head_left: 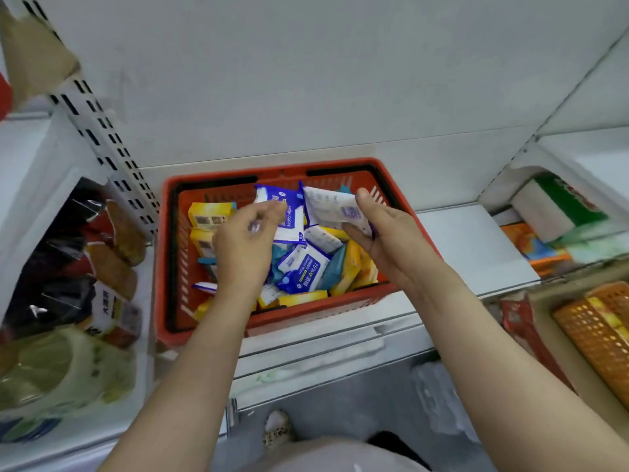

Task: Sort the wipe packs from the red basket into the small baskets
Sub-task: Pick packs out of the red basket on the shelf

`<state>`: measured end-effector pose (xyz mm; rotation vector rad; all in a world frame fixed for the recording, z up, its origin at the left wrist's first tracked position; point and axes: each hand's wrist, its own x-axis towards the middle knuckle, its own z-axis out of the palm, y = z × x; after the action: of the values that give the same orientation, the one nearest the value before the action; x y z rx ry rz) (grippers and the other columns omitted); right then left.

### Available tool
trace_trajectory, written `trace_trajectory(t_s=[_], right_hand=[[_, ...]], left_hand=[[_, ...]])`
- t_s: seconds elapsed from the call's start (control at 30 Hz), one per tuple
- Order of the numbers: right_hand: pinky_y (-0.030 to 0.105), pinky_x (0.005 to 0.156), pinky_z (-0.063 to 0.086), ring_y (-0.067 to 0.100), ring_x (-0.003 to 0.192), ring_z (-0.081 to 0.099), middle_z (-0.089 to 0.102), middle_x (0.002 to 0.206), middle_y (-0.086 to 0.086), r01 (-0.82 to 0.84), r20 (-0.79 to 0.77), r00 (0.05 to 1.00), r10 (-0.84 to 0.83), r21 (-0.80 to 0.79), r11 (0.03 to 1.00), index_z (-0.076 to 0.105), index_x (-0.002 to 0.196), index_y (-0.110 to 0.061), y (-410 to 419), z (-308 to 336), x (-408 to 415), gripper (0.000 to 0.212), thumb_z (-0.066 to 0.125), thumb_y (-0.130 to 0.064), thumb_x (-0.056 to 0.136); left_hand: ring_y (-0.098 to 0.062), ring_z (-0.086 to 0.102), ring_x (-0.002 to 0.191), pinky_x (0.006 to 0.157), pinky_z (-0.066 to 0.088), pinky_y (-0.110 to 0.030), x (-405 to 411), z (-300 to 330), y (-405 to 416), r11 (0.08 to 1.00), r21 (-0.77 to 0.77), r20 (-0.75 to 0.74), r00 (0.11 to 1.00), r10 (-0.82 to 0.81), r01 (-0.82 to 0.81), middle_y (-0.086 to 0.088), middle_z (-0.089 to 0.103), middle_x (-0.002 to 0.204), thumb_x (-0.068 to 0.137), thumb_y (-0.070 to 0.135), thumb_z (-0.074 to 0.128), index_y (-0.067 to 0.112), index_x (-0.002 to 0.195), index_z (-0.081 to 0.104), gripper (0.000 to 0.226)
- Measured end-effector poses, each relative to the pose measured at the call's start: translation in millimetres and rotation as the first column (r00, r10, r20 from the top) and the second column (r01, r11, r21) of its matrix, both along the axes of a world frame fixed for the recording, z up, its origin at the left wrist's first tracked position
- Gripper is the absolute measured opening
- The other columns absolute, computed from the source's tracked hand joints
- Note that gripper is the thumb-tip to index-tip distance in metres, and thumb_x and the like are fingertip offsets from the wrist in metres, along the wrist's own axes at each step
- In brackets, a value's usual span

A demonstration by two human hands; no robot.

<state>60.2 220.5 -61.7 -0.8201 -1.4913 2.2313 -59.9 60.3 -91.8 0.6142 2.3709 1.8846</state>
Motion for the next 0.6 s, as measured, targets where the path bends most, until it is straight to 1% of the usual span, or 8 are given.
trace_trajectory(t_s=[0.1,0.17,0.23,0.3,0.37,0.43,0.5,0.6], right_hand=[[0.024,0.08,0.058,0.015,0.093,0.073,0.077,0.097,0.01,0.112,-0.014,0.994,-0.112,-0.033,0.993,0.08,0.083,-0.006,0,9,27,0.051,0.055,-0.049,0.095],[0.023,0.069,0.058,0.017,0.079,0.072,0.077,0.086,0.008,0.183,-0.017,0.983,-0.183,-0.026,0.983,0.074,0.088,-0.001,3,12,51,0.032,0.061,-0.029,0.097],[0.024,0.061,0.057,0.021,0.074,0.07,0.075,0.089,0.01,0.202,-0.007,0.979,-0.202,0.03,0.979,0.067,0.101,-0.001,8,16,82,0.013,0.069,-0.008,0.09],[0.029,0.064,0.057,0.023,0.075,0.069,0.073,0.1,0.015,0.228,0.002,0.974,-0.228,0.045,0.973,0.061,0.114,-0.005,17,17,120,0.031,0.071,0.001,0.085],[0.033,0.075,0.06,0.024,0.078,0.071,0.073,0.101,0.018,0.272,0.011,0.962,-0.272,0.019,0.962,0.056,0.12,-0.011,31,16,166,0.043,0.072,0.004,0.083],[0.034,0.071,0.061,0.026,0.08,0.072,0.075,0.1,0.017,0.326,0.023,0.945,-0.326,0.011,0.945,0.055,0.121,-0.015,46,11,222,0.05,0.074,0.006,0.08],[0.031,0.061,0.058,0.025,0.078,0.072,0.076,0.099,0.014,0.397,0.029,0.917,-0.398,0.025,0.917,0.057,0.12,-0.015,61,2,283,0.05,0.074,0.007,0.078],[0.038,0.071,0.059,0.027,0.079,0.072,0.075,0.102,0.015,0.489,0.056,0.87,-0.49,0.028,0.872,0.065,0.109,-0.009,82,-14,375,0.033,0.071,0.006,0.081]], left_hand=[[0.008,0.06,0.088,0.076,0.042,-0.006,23,3,5,0.999,0.022,-0.027,0.999,0.031,-0.03,0.018,0.067,0.093,0.082,0.029,0.077,0.022,0.093,0.068,0.015],[0.008,0.057,0.087,0.069,0.037,-0.001,43,7,13,0.999,0.018,-0.041,0.998,0.047,-0.046,0.015,0.063,0.097,0.077,0.027,0.082,0.025,0.1,0.062,0.03],[0.011,0.058,0.091,0.072,0.04,-0.002,69,13,26,0.998,0.062,-0.017,1.0,0.013,-0.012,0.018,0.061,0.104,0.075,0.023,0.083,0.027,0.109,0.058,0.043],[0.005,0.062,0.095,0.081,0.049,-0.016,101,15,42,0.993,0.112,0.048,0.998,-0.03,0.024,0.014,0.063,0.108,0.075,0.019,0.084,0.028,0.115,0.056,0.05],[-0.006,0.068,0.087,0.072,0.054,-0.027,141,14,61,0.985,0.163,0.136,0.987,-0.088,0.065,0.003,0.068,0.103,0.076,0.014,0.082,0.027,0.117,0.057,0.05],[-0.009,0.068,0.079,0.066,0.055,-0.026,190,8,82,0.975,0.189,0.184,0.971,-0.152,0.116,-0.003,0.07,0.098,0.077,0.008,0.081,0.024,0.12,0.057,0.051],[-0.008,0.068,0.077,0.068,0.056,-0.025,246,2,104,0.961,0.213,0.222,0.949,-0.225,0.178,-0.001,0.07,0.095,0.077,0.003,0.079,0.018,0.12,0.059,0.049],[-0.011,0.07,0.084,0.072,0.057,-0.026,330,-10,136,0.928,0.24,0.323,0.878,-0.354,0.286,-0.003,0.073,0.1,0.081,0.0,0.075,0.01,0.121,0.062,0.044]])
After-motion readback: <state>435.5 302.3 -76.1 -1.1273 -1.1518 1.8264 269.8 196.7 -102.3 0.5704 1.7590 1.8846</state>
